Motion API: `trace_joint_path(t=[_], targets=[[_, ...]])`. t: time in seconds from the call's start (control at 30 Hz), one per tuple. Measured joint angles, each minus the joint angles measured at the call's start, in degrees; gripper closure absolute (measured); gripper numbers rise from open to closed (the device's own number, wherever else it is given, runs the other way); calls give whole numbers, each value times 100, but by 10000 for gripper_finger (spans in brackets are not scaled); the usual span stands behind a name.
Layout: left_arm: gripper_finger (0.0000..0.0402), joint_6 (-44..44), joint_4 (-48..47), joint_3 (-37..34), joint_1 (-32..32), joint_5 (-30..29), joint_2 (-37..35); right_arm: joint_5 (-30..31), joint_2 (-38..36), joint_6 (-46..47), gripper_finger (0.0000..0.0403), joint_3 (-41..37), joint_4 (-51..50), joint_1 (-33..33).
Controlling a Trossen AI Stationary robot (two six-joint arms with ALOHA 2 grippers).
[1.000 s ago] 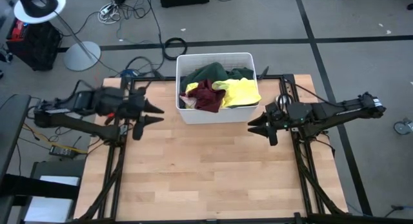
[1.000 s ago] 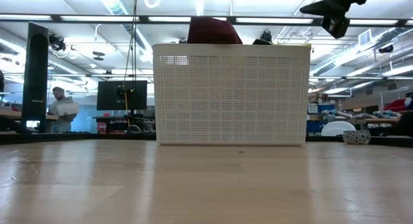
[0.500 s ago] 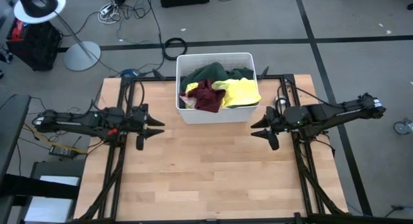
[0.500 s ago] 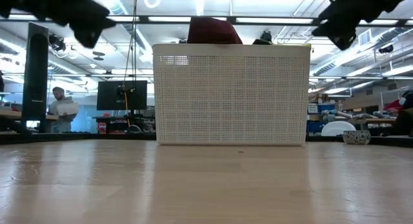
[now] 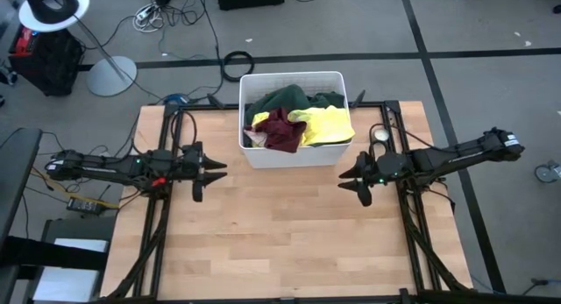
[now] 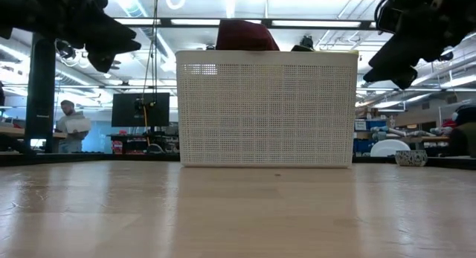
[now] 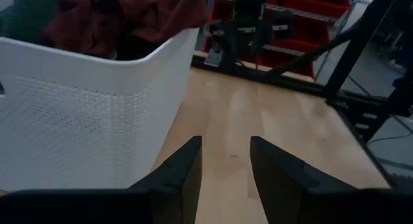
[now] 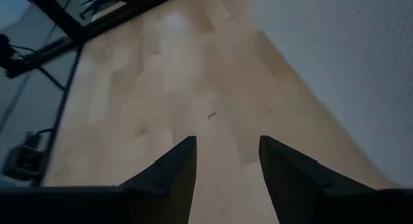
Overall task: Sort clothes
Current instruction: Return to home position
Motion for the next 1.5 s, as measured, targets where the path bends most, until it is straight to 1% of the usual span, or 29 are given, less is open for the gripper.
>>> trace_joint_path(t=[0.13,0.27,0.37,0.53,0.67,0.9,1.03,1.13,1.2,1.37,1.5], targets=[[264,281,-61,0,0,-119,0,320,-2,-606,233,-99,394,0],[264,442,-63,0,0,-255,0,395,-22,-1154,233,-500,1288,0],[264,457,-121,0,0,-283,2,397,-23,-1162,233,-951,2102,0],[264,459,-184,0,0,-299,2,395,-20,-893,233,-1738,3502,0],[264,458,-179,0,0,-299,0,393,-22,-688,233,-2040,3955,0],[264,460,-121,-43,0,-293,0,507,-77,-727,234,-2106,3937,0],[264,444,568,-397,0,-288,-1,532,-434,-909,234,-2106,3717,0],[264,417,1389,-754,0,-255,-4,580,-942,-906,234,-2106,3156,0],[264,293,1668,-948,0,-243,-4,751,-1333,-922,234,-2106,2784,0],[264,141,1746,-1126,0,-240,-4,1125,-2483,-1240,234,-2106,1971,0],[264,303,1800,-1126,0,-238,-4,1143,-3462,-1251,234,-2096,1055,0]])
